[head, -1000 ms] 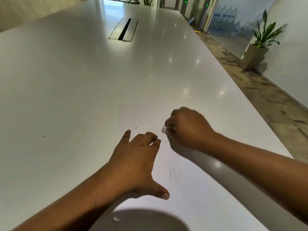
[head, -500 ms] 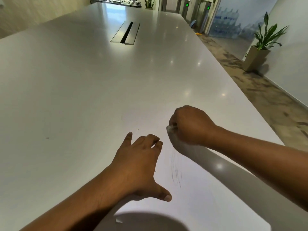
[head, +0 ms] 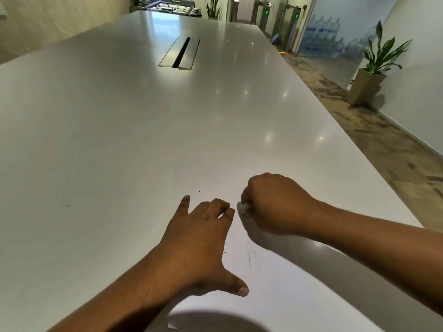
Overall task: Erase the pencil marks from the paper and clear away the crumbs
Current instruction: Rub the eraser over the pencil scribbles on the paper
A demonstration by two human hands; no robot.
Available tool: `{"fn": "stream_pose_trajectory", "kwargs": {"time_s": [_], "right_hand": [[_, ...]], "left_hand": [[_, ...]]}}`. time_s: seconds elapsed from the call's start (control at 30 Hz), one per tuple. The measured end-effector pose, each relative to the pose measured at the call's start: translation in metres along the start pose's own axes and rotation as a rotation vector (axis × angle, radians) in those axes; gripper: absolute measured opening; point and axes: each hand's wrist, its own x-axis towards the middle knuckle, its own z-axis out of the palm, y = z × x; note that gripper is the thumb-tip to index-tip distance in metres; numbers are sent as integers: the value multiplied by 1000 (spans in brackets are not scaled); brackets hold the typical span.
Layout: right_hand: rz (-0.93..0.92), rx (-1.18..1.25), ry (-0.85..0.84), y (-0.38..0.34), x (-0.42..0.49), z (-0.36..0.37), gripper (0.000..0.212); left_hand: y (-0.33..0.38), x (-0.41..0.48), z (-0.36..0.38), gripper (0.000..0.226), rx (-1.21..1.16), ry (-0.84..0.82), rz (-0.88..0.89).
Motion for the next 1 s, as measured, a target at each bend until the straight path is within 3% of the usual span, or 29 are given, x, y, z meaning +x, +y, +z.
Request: {"fn": "stream_pose_trajectory", "kwargs": {"time_s": [0.13,0.2,0.27,0.4,0.53,0.7,0.87,1.0], "right_hand": [[172,-17,70,18,22,0,21],[144,84,57,28,29,0,20],[127,339,78,31,22,-2,14],[231,1078,280,26,-9,16,6],[302,1487,276,15,-26,42,13],[289,1465,271,16,-31,43,9],[235,1166,240,19,-29,43,7],[215,1003,296,19,-26,44,6]], "left_hand": [[1,0,-2,129,-1,-8,-4],[0,1,-2,129,1,0,-8],[-1,0,-2,129,-7,10,-8],[-1,-3,0,128,-37,25,-17],[-2,-3,-5,123,-9,41,27],[-2,2,-14,105,-120,154,23],[0,7,1,34,-466,361,-75],[6,6,1,10,-514,376,-116]]}}
